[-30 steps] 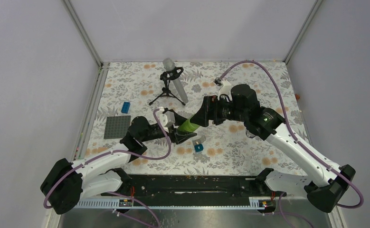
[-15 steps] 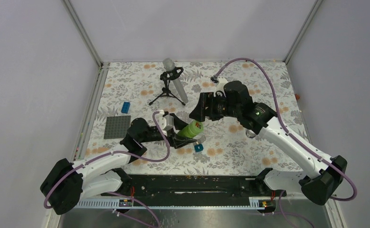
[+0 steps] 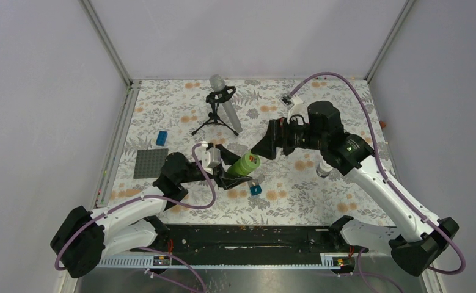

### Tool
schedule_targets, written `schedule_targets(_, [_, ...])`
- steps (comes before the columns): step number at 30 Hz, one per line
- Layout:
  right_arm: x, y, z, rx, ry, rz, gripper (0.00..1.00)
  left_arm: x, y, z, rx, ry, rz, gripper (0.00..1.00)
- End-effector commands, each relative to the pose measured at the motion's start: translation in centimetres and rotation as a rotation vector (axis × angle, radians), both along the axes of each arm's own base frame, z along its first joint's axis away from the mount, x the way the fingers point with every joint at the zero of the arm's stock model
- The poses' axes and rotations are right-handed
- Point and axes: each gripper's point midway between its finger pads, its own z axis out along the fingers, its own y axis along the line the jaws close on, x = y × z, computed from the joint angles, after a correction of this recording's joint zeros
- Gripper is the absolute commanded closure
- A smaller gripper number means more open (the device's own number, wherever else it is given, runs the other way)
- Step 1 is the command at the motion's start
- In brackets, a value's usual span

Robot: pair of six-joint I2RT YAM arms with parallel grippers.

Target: Sort the pills into containers

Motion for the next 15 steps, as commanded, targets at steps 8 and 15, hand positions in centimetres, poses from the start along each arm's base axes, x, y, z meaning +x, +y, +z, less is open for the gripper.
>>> schedule_targets(8, [-6.1,2.1,2.0,0.109,-0.118,0.443,0.04,-0.2,-0.6,3.0,-0.025,-0.065,-0.055,1.0])
schedule_targets(15, [-2.5,2.5,0.3,0.022,-0.093,0.276,0.04,-1.2,-0.8,2.8,-0.01,-0.07,-0.124,1.0])
